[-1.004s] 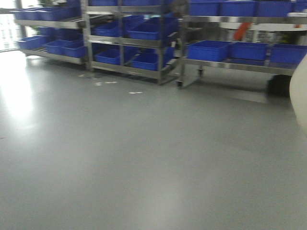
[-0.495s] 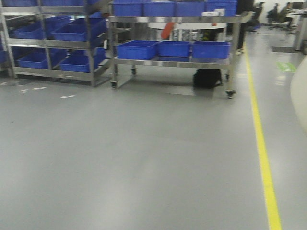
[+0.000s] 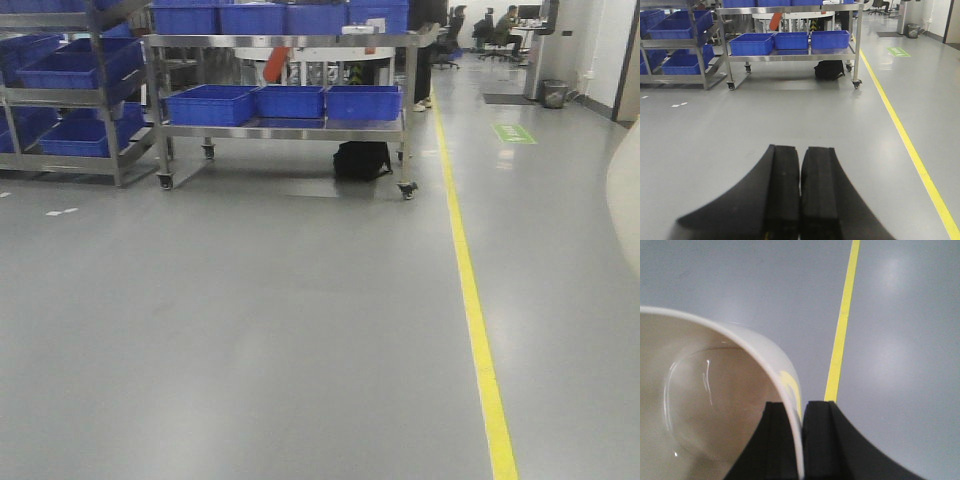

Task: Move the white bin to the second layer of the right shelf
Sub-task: 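Drive the base away from the table holding the bin in the right gripper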

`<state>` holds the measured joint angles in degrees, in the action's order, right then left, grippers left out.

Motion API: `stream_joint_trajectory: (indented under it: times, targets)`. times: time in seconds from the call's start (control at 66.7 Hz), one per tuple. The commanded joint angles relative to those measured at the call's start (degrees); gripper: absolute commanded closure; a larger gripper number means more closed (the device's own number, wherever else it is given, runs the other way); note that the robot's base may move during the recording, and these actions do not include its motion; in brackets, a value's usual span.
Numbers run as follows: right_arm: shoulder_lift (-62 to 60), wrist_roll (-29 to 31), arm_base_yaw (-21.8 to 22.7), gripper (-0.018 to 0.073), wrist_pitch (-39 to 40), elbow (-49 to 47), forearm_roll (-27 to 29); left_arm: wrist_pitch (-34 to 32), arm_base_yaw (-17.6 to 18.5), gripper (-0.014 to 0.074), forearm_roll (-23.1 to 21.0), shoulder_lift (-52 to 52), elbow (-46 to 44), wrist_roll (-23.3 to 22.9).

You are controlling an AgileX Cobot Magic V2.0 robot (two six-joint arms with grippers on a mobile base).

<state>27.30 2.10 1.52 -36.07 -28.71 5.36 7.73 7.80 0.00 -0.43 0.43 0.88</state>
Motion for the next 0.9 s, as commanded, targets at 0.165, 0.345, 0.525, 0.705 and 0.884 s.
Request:
stream_joint_trajectory:
  times: [0.165,0.345,0.525,0.705,0.884]
  targets:
    - [0.03,0.36,0.46,0.0466,5.31,-1.76,0.29,-4.98,0.04,0.0512,0.00,-0.87,2.11,-0.17]
    - [0.03,0.36,0.46,0.0466,5.31,-1.76,0.29,-4.98,0.04,0.0512,0.00,-0.87,2.11,-0.17]
    - [0.03,0.36,0.46,0.0466,5.31,-1.76,0.29,-4.98,0.04,0.0512,0.00,-0.87,2.11,-0.17]
    - [0.03,0.36,0.46,0.0466,5.31,-1.76,0.29,-4.98,0.04,0.0512,0.00,-0.87,2.11,-0.17]
    - [0.03,0.36,0.46,0.0466,5.31,-1.76,0.29,-4.98,0.04,0.0512,0.00,-0.87,2.11,-0.17]
